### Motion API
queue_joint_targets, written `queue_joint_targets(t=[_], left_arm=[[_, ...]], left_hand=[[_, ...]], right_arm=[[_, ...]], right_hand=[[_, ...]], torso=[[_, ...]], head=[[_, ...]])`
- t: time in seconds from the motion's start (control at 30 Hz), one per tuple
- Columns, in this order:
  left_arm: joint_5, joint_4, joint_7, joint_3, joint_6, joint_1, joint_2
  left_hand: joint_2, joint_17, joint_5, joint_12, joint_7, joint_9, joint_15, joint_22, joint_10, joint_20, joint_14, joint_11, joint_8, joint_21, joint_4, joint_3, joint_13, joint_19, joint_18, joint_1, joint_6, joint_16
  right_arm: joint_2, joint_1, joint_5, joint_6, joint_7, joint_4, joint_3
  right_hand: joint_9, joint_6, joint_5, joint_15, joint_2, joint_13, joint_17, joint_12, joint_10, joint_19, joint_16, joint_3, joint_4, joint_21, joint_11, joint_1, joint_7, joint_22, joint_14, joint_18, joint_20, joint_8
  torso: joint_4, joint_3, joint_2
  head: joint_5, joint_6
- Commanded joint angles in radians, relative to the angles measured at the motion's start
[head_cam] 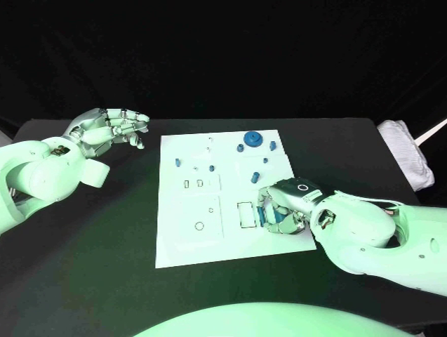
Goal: Assemble the parts on the task board
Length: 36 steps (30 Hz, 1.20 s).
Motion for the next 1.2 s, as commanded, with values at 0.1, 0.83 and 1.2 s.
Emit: queue_joint_targets(t=[0.1, 0.83, 1.2], left_arm=[[-0.002, 0.001, 0.007, 0.001, 0.016, 0.0, 0.001], [-0.003, 0.0, 0.007, 0.001, 0.016, 0.0, 0.001], [-0.003, -0.001, 0.006, 0.001, 0.016, 0.0, 0.001]], left_hand=[[-0.002, -0.001, -0.003, 0.004, 0.027, -0.001, 0.004, 0.0, -0.005, 0.004, -0.004, 0.001, 0.006, -0.006, -0.004, -0.003, -0.001, 0.004, 0.013, -0.007, -0.004, 0.006], [-0.002, -0.001, -0.003, 0.004, 0.027, -0.001, 0.004, 0.0, -0.005, 0.004, -0.004, 0.001, 0.006, -0.006, -0.004, -0.003, -0.001, 0.004, 0.013, -0.007, -0.004, 0.006], [-0.001, -0.002, -0.003, 0.005, 0.027, -0.003, 0.004, 0.0, -0.006, 0.004, -0.004, 0.001, 0.007, -0.007, -0.004, -0.003, -0.003, 0.003, 0.013, -0.008, -0.005, 0.007]], right_arm=[[0.003, -0.002, -0.01, 0.022, -0.006, -0.002, 0.0], [0.006, -0.003, -0.006, 0.021, -0.004, -0.003, 0.0], [0.005, -0.003, -0.006, -0.015, -0.002, -0.001, 0.0]], right_hand=[[0.003, -0.004, 0.007, 0.006, -0.001, 0.002, 0.242, 0.008, 0.007, 0.077, -0.002, 0.002, 0.009, 0.003, -0.002, 0.009, -0.005, 0.239, 0.098, -0.004, 0.003, 0.007], [0.011, 0.004, 0.025, -0.003, -0.011, 0.007, 0.244, 0.013, 0.033, 0.08, 0.0, 0.088, 0.04, 0.013, -0.012, 0.03, -0.014, 0.241, 0.099, -0.006, -0.004, 0.029], [0.007, 0.038, -0.007, -0.012, -0.015, 0.017, 0.25, 0.019, 0.062, 0.086, 0.004, 0.197, 0.039, 0.033, -0.02, 0.032, -0.022, 0.246, 0.101, -0.009, -0.013, 0.023]], torso=[[0.0001, 0.0004, 0.0], [-0.0006, 0.0008, 0.0], [-0.0003, 0.0008, 0.0]], head=[[0.001, -0.001], [-0.001, -0.003], [-0.001, -0.002]])
